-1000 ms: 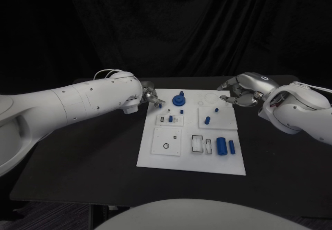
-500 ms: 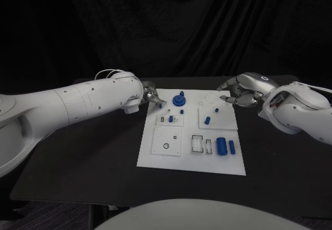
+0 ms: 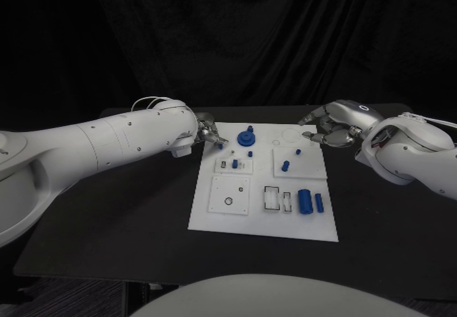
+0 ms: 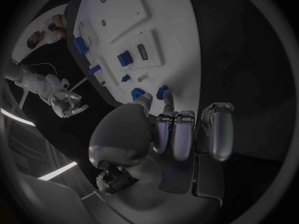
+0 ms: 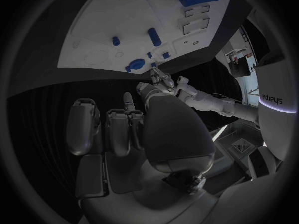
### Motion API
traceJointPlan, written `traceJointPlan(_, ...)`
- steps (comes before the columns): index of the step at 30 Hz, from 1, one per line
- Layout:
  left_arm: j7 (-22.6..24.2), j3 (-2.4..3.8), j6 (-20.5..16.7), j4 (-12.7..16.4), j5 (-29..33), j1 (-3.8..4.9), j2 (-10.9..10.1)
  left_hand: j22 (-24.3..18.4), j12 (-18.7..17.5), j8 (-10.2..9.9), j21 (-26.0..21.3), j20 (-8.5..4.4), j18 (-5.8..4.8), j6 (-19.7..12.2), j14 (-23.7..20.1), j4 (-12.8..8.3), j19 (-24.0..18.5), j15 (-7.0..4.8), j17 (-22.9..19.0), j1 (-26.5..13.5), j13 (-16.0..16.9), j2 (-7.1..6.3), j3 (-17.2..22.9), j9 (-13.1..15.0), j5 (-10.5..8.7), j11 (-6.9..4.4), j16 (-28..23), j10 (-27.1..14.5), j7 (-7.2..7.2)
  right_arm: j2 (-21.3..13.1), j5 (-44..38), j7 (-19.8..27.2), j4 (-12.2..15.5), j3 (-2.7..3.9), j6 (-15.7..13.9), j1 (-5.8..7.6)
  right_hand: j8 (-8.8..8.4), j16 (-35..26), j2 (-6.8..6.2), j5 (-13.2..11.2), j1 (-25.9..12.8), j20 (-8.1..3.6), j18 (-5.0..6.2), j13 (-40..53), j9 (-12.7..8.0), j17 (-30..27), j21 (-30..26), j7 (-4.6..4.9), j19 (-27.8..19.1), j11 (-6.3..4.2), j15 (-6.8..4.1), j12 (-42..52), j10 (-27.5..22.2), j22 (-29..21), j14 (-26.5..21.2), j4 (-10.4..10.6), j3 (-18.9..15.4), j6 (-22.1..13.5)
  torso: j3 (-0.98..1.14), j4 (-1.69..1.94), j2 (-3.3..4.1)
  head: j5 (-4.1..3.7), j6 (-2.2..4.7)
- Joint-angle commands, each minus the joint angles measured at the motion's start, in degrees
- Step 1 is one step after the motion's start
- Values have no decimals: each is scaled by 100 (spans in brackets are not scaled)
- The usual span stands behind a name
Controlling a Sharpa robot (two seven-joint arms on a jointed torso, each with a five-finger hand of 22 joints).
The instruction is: Assemble the parts on the task board
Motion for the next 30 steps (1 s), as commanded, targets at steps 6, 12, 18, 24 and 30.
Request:
traceJointPlan(6, 114, 5, 78, -48, -15, -24, 36, 885, -4, -72, -50, 60, 18, -34, 605, -119, -7, 41, 1509, 159, 1505, 23, 72, 6, 487, 17, 15, 607, 1, -4, -8, -115, 7, 5, 29, -11, -25, -16, 46, 10, 20, 46, 61, 636, -5, 602, -18, 3, -7, 33, 46, -27, 84, 1066, 416, -4, 29, 49, -1, -1, 1, 10, -1)
traceJointPlan(12, 121, 5, 103, -58, -15, -27, 45, 890, -4, -104, -66, 52, 21, -33, 605, -196, -15, 31, 1509, 264, 1505, 34, 203, -3, 765, 3, 15, 607, -16, 1, -8, -116, 5, 5, 33, -11, -25, -16, 46, 10, 20, 46, 61, 636, -5, 602, -18, 3, -7, 33, 46, -27, 84, 1066, 416, -4, 29, 49, 2, 0, 0, 13, -1)
traceJointPlan(18, 124, 5, 153, -57, -15, -29, 42, 900, -4, -131, -81, 41, 23, -21, 605, -295, -18, 18, 1509, 355, 1505, -14, 410, -9, 1022, -13, 15, 607, -33, 0, -8, -118, 5, 5, 39, -11, -25, -16, 46, 10, 20, 46, 61, 636, -5, 602, -18, 3, -7, 33, 46, -27, 84, 1066, 416, -4, 29, 49, 2, 2, 3, 12, -1)
traceJointPlan(24, 118, 5, 221, -43, -15, -31, 36, 907, -4, -151, -101, 21, 26, 9, 605, -519, -24, -3, 1509, 514, 1505, -98, 732, -16, 1129, -37, 15, 607, -58, 2, -8, -124, 2, 5, 42, -11, -25, -16, 46, 10, 20, 46, 61, 636, -5, 602, -18, 3, -7, 33, 46, -27, 84, 1066, 416, -4, 29, 49, 2, 3, 2, 15, -1)
traceJointPlan(30, 112, 5, 253, -31, -15, -34, 35, 917, -4, -172, -111, 12, 26, 47, 605, -637, -23, -12, 1509, 507, 1505, -181, 987, -36, 1201, -46, 15, 607, -65, 11, -8, -122, -4, 5, 41, -12, -25, -16, 46, 10, 20, 46, 61, 636, -5, 602, -18, 3, -7, 33, 46, -27, 84, 1066, 416, -4, 29, 49, 1, 1, 0, 25, -1)
